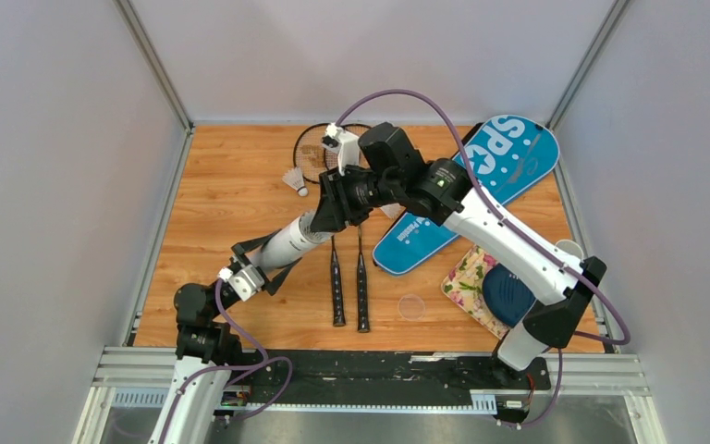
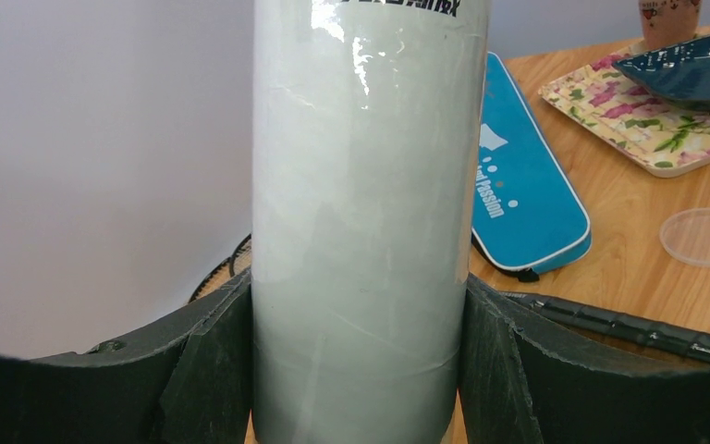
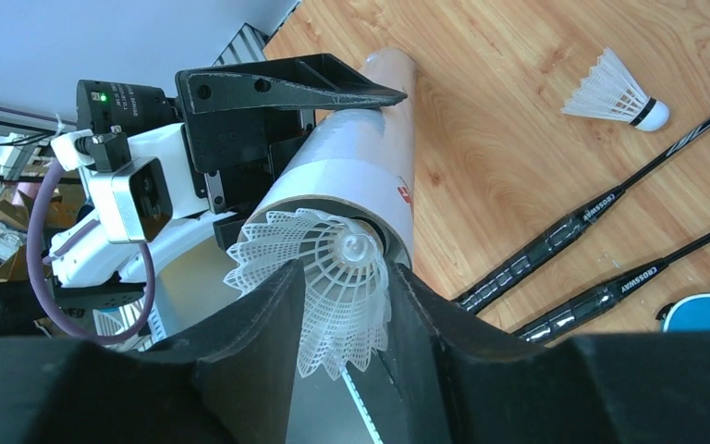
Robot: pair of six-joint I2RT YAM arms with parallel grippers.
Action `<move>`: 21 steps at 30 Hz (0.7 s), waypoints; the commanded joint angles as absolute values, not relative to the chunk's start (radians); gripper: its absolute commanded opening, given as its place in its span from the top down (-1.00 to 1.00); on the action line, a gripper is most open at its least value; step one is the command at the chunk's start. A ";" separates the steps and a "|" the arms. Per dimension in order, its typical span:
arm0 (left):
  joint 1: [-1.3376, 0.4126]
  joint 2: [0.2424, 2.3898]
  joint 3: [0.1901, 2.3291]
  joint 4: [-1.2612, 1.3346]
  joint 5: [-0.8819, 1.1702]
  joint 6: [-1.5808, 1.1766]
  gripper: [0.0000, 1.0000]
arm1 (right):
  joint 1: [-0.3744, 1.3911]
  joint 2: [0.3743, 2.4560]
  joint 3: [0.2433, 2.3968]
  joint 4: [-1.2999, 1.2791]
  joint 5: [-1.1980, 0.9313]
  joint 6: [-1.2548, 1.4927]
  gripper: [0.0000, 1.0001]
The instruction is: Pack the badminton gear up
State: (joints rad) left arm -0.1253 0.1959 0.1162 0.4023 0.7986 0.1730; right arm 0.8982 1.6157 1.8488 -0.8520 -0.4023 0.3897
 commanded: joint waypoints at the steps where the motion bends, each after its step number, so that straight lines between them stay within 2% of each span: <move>1: -0.132 0.209 0.092 0.347 0.805 0.130 0.70 | 0.894 1.577 1.868 -0.864 -0.298 0.339 0.02; 10: -0.132 0.210 0.092 0.347 0.798 0.132 0.70 | 0.894 1.502 1.842 -0.897 -0.236 0.311 -0.14; 14: -0.133 0.212 0.094 0.345 0.799 0.130 0.70 | 0.894 1.483 1.795 -0.878 -0.259 0.322 -0.11; 17: -0.132 0.212 0.094 0.345 0.796 0.132 0.71 | 0.899 1.486 1.773 -0.838 -0.291 0.344 0.07; 18: -0.132 0.212 0.094 0.344 0.795 0.132 0.71 | 0.905 1.489 1.758 -0.825 -0.293 0.348 0.26; 21: -0.133 0.212 0.094 0.345 0.793 0.132 0.72 | 0.923 1.502 1.740 -0.784 -0.293 0.371 0.46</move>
State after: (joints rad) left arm -0.1295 0.1974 0.1158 0.3946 0.7944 0.1825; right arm 0.8997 1.4998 1.7622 -0.8654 -0.2783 0.3473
